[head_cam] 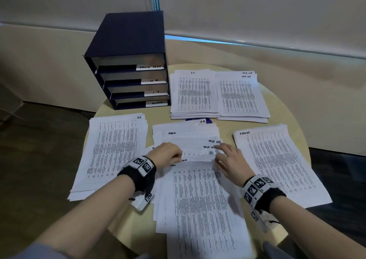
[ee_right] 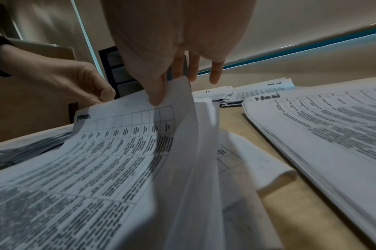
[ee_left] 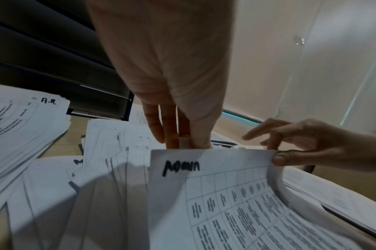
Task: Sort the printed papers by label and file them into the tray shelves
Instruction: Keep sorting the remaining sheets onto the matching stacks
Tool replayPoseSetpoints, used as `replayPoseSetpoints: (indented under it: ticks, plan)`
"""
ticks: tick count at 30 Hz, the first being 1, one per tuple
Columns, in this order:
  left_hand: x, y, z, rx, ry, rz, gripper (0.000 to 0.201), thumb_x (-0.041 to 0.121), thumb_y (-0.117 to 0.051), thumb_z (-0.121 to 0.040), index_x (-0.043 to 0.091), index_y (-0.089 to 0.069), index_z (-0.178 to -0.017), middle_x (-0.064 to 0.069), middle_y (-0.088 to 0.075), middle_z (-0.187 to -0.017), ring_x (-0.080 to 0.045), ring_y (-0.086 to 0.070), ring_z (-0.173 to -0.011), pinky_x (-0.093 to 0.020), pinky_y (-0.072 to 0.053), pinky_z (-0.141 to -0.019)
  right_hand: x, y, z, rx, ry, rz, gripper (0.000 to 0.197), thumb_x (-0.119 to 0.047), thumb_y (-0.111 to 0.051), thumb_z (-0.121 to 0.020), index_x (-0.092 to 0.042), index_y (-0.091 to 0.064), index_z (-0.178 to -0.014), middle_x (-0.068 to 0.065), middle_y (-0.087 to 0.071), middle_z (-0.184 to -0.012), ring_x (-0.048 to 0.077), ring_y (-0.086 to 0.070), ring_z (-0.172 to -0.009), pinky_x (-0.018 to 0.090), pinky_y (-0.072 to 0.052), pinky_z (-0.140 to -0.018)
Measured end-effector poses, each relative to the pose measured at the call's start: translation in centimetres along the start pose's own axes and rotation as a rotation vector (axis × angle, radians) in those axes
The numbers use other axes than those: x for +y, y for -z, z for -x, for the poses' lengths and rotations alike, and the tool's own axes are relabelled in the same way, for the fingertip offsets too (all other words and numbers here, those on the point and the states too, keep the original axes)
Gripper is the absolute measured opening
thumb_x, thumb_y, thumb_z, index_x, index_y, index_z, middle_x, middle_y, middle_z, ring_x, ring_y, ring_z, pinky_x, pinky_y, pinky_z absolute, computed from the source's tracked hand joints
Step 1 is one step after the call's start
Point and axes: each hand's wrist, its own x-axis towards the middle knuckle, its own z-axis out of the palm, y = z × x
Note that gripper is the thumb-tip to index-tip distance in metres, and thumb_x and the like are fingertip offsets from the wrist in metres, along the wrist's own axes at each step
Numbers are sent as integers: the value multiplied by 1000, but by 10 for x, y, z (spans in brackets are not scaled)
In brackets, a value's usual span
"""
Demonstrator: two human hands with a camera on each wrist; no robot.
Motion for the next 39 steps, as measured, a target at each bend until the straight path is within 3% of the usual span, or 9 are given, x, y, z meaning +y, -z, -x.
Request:
replayPoseSetpoints:
  ticks: [5, 10, 13, 20, 24, 28, 31, 34, 39]
  plan:
    - [-4, -1, 1, 17, -6, 41, 23, 29, -50, -98, 13, -65, -90, 2, -57, -90, -17, -55, -84, -30, -44, -77, -1, -2, -12, -165, -32, -97, 10, -25, -50, -94, -21, -58, -88, -8, -63, -86, 12, -58, -85, 38, -22, -109]
    - [-26, -10, -11, 199, 234, 88, 36, 21, -42, -99, 21, -43, -136, 3, -39, -133, -15, -39, -119, -35, -35, -106, -1, -1, -12, -150, -33, -189, 5, -16, -53, -92, -19, -56, -88, -9, -64, -76, 8, -57, -68, 30, -43, -92]
    - [-36, -10, -23, 199, 254, -4, 46, 18, -38, -99, 21, -32, -144, -1, -38, -142, -21, -36, -126, -41, -34, -107, -1, -1, -12, -170, -51, -223, 21, -9, -50, -90, -19, -51, -109, -13, -59, -70, 8, -55, -68, 24, -38, -85]
    - [-38, -3, -47, 189, 326, 221, 30, 27, -45, -99, 9, -67, -110, -10, -39, -137, -27, -35, -129, -38, -31, -108, -5, 2, -39, -129, -41, -119, 11, -16, -59, -84, -15, -64, -94, 4, -56, -117, 23, -47, -114, 48, -39, -98]
    - [-41, -5, -55, 167, 373, 326, 30, 29, -50, -97, 9, -70, -105, -11, -40, -135, -27, -33, -130, -39, -30, -109, -13, 2, -71, -375, -103, -57, 19, -27, -60, -79, -24, -65, -97, -4, -23, -153, 18, -10, -143, 52, -8, -115]
    - [-43, -1, -59, 203, 335, 295, 28, 27, -53, -95, 6, -71, -90, -4, -43, -104, -24, -46, -107, -36, -40, -96, -13, -7, -92, -502, -159, -91, 14, -29, -67, -67, -24, -67, -80, -2, -39, -139, 20, -24, -135, 59, -2, -111]
    - [-41, 4, -57, 244, 280, 265, 18, 23, -54, -94, 10, -66, -91, 1, -44, -96, -17, -52, -89, -26, -40, -78, -10, -11, -95, -490, -181, -103, 18, -31, -65, -66, -24, -66, -82, -4, -44, -107, 22, -44, -109, 52, -16, -110]
    - [-39, 7, -53, 324, 318, 423, 25, 9, -61, -87, 20, -52, -107, 2, -53, -103, -13, -54, -95, -19, -38, -76, -10, -10, -87, -473, -143, -189, 14, -32, -63, -66, -27, -61, -78, -7, -40, -94, 21, -48, -97, 42, -34, -99]
    - [-38, 27, -50, 275, 339, 392, 28, 12, -64, -90, 9, -63, -117, -6, -64, -121, -21, -56, -116, -26, -40, -97, -12, -6, -65, -334, -62, -194, 11, -22, -57, -78, -17, -62, -88, -4, -46, -93, 15, -50, -94, 40, -16, -111]
